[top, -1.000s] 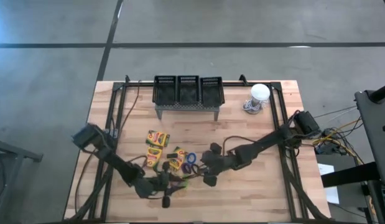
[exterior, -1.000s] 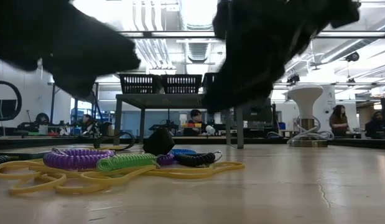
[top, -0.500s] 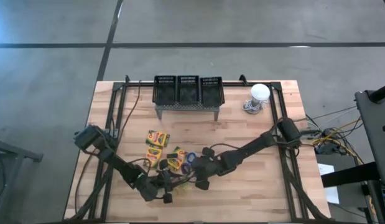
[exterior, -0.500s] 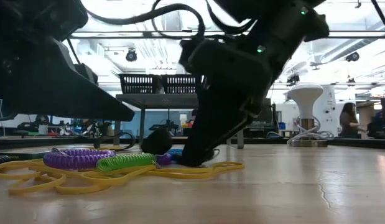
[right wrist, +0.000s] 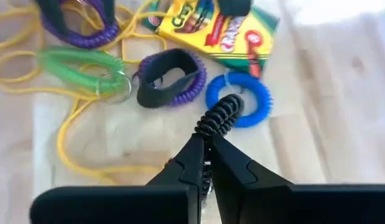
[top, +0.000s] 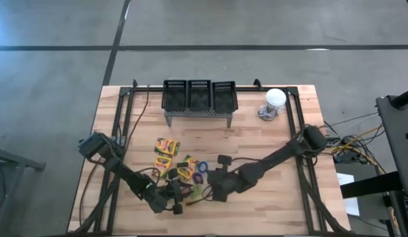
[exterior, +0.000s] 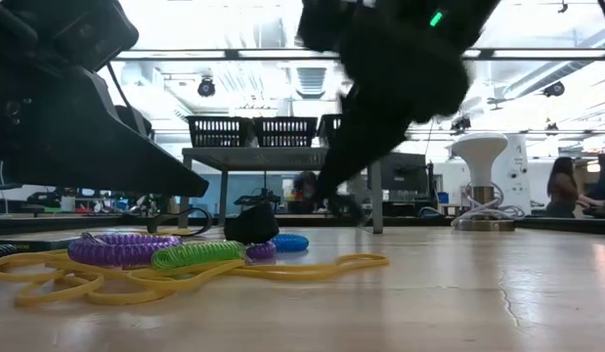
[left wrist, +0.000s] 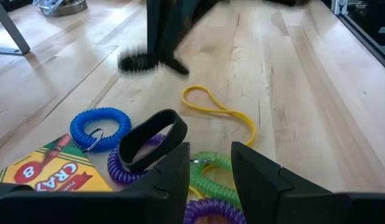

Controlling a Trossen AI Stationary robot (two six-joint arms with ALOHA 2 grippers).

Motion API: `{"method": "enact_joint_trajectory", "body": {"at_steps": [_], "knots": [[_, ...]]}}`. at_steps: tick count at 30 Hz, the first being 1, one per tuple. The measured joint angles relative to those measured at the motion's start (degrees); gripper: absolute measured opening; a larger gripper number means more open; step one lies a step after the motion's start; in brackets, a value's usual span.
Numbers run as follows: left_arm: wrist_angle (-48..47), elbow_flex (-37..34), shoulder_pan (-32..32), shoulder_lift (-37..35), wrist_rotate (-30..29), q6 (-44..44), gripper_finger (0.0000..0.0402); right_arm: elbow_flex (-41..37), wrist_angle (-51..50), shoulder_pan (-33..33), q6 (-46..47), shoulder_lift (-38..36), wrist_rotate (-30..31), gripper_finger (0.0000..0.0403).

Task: Pick & Place Office Desk Supplies
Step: Put the black spring keychain into the right black bin on the shelf

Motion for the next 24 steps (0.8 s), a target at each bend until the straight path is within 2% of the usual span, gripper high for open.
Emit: {"method": "enact_joint_trajectory", "body": {"at_steps": [4, 8, 11, 14, 18, 24], "knots": [[0.0, 0.0, 0.0, 0.0, 0.0, -0.3, 0.0122, -0.7, -1.1, 0.7, -4.2, -6.4, 4.7, 0.0017], [0.2, 0.1, 0.0, 0.0, 0.0, -0.3, 0.0122, -1.1, 0.0, -1.6, -11.7, -14.4, 10.1, 0.0017], [0.2, 0.1, 0.0, 0.0, 0.0, -0.3, 0.0122, -1.5, 0.3, -6.2, -17.6, -19.4, 13.4, 0.0017], [0.2, 0.1, 0.0, 0.0, 0.0, -0.3, 0.0122, -2.0, 1.7, -13.7, -20.4, -23.4, 13.9, 0.0018], [0.1, 0.1, 0.0, 0.0, 0.0, -0.3, 0.0122, -2.2, 1.5, -25.9, -20.4, -25.1, 9.1, 0.0018], [-0.1, 0.1, 0.1, 0.0, 0.0, 0.0, 0.0122, -2.3, 1.5, -42.6, -15.7, -23.5, -7.3, 0.0018]]}}
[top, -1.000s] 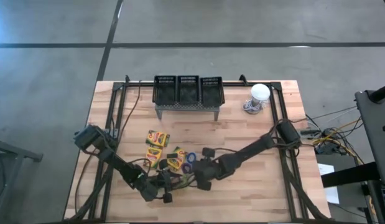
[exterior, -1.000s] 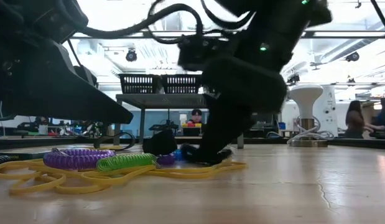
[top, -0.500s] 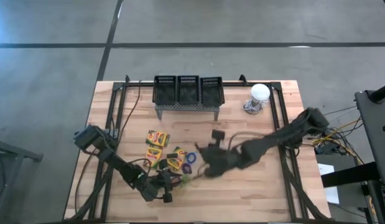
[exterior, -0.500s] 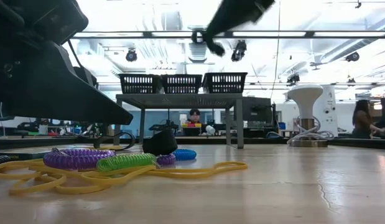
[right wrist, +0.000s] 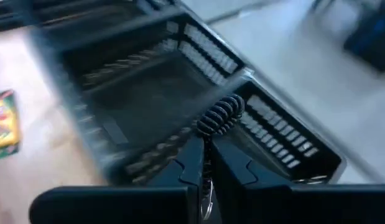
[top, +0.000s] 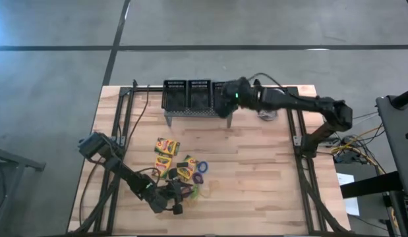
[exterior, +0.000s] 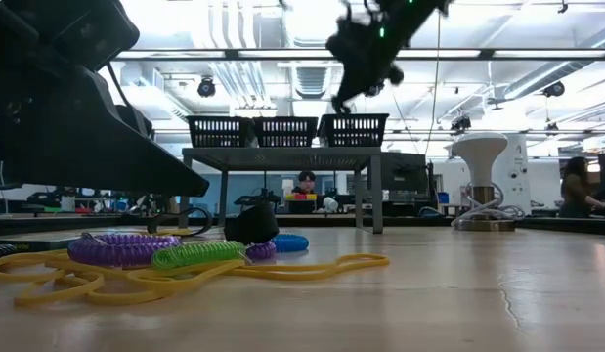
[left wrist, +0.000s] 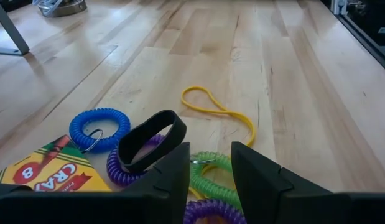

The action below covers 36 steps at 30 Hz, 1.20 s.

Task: Pick & Place Office Desk Supplies
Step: Put the black spring keychain into the right black bin on the shelf, then put the yellow rubber band into the middle black bin on the shelf

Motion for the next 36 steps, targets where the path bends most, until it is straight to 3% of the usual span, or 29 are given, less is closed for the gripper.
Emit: {"method": "enact_joint_trajectory", "body": {"at_steps": [5, 8, 13, 26, 32, 36], "knots": [[-0.4, 0.0, 0.3, 0.0, 0.0, 0.1, 0.0122, 0.0, -0.1, -6.1, 2.9, 2.1, -11.2, 0.0018], [-0.6, 0.0, 0.5, 0.0, 0.0, 0.2, 0.0122, 0.0, 0.6, -7.0, 4.9, 3.3, -14.5, 0.0018], [-0.8, 0.0, 0.5, 0.0, 0.0, 0.2, 0.0122, 0.0, 1.1, -7.1, 7.2, 4.4, -14.9, 0.0026], [-1.0, 0.0, 0.5, 0.0, 0.0, 0.0, 0.0122, 2.1, 2.4, -7.0, 7.7, 3.8, -17.3, 0.0148], [-1.0, 0.0, 0.7, 0.0, 0.0, 0.0, 0.0122, 8.1, -11.2, -6.6, 8.9, 4.7, -19.6, 0.0147], [-1.0, 0.0, 0.8, 0.0, 0.0, 0.0, 0.0122, 10.0, -13.3, -6.2, 8.6, 7.4, -19.4, 0.0129]]}}
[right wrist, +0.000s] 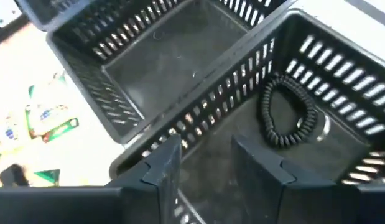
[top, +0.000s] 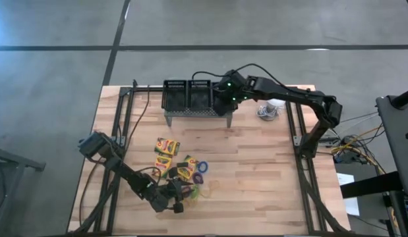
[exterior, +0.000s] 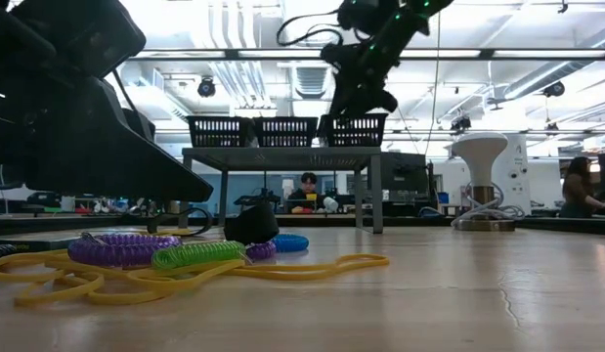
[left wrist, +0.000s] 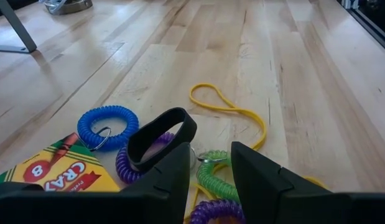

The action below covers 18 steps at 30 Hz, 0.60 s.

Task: Pick & Place Office Desk Supplies
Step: Put the yellow rubber band into the middle black bin on the shelf

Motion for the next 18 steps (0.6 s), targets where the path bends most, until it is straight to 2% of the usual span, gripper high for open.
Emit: {"method": "enact_joint_trajectory", "body": {"at_steps": [8, 18], "knots": [[-0.2, 0.0, 0.2, 0.0, 0.0, -0.2, 0.0122, 5.5, -0.1, 0.0, -1.6, 5.8, 0.1, 0.01], [-0.4, 0.0, 0.2, 0.0, 0.0, -0.3, 0.0122, 9.0, -2.7, 0.1, -3.3, 5.3, 0.3, 0.0075]]}}
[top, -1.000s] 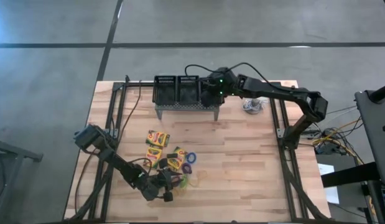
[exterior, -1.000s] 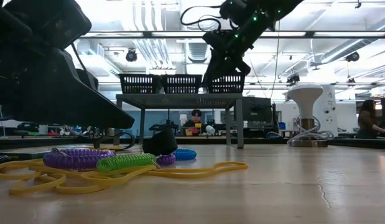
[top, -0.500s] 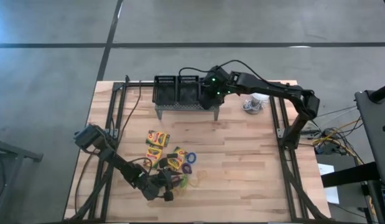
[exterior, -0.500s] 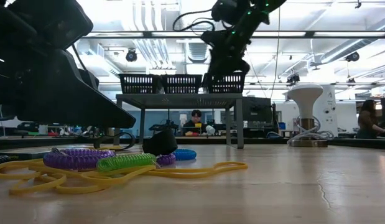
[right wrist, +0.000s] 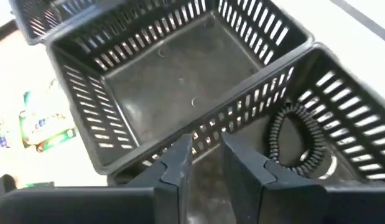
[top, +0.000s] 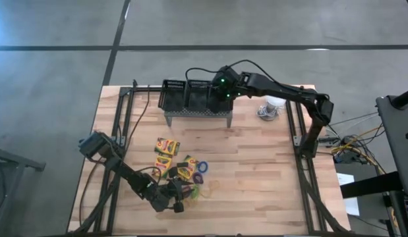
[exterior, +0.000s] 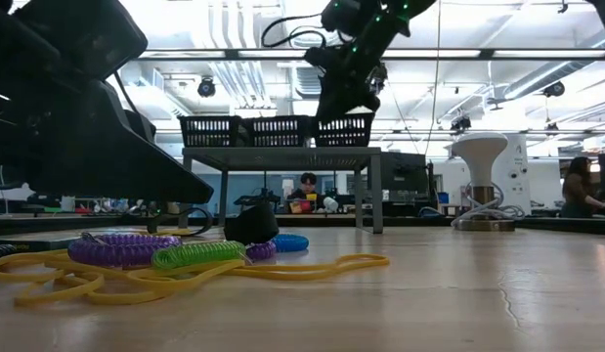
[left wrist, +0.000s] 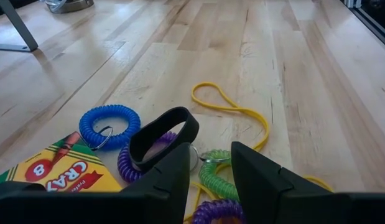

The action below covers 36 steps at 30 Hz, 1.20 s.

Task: Pick & Place Office Desk Supplies
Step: Put the yellow rubber band into the middle black bin on the shelf

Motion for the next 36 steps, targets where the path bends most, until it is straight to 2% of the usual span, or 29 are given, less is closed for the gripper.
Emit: {"method": "enact_joint_trajectory", "body": {"at_steps": [2, 6, 10, 13, 15, 17, 22, 25, 27, 29, 31, 36], "knots": [[0.0, 0.0, 0.0, 0.0, 0.2, -0.1, 0.0122, 0.4, -1.2, 0.9, -1.7, -1.4, 1.6, 0.0072], [0.2, 0.0, -0.1, 0.0, 0.2, -0.2, 0.0122, -1.4, -1.9, 7.6, -5.5, -4.2, 10.7, 0.0063], [0.3, 0.0, -0.1, 0.0, 0.2, -0.2, 0.0122, -5.1, -1.9, 19.7, -8.6, -5.8, 18.4, 0.0056], [0.5, 0.0, -0.1, -0.1, 0.2, -0.6, 0.0122, -9.4, -0.2, 29.2, -9.6, -6.2, 21.2, 0.0054], [0.6, 0.0, -0.1, -0.1, 0.2, -1.1, 0.0122, -13.5, 3.7, 35.3, -9.6, -6.3, 22.6, 0.0055], [0.6, 0.0, -0.1, -0.1, 0.2, -1.2, 0.0122, -19.0, 12.8, 40.7, -8.7, -6.3, 23.5, 0.006], [0.6, 0.0, -0.1, -0.1, 0.2, -1.4, 0.0122, -33.6, 42.2, 49.6, -5.5, -5.0, 20.1, 0.0089], [0.5, 0.0, -0.1, -0.1, 0.2, -1.4, 0.0122, -39.6, 60.2, 51.3, -5.2, -1.7, 16.9, 0.0111], [0.4, 0.0, 0.0, -0.1, 0.1, -1.4, 0.0122, -41.5, 67.9, 50.9, -5.2, 1.3, 13.1, 0.0126], [0.2, 0.0, 0.1, -0.1, -0.5, -1.4, 0.0122, -41.5, 69.7, 50.2, -5.3, 4.3, 9.6, 0.0141], [0.1, 0.0, 0.2, -0.1, -0.8, -1.4, 0.0122, -39.8, 66.7, 49.7, -5.6, 6.6, 7.3, 0.0154], [-0.1, 0.0, 0.3, -0.1, -0.9, -1.4, 0.0122, -32.5, 50.8, 49.7, -8.7, 10.6, 6.0, 0.017]]}}
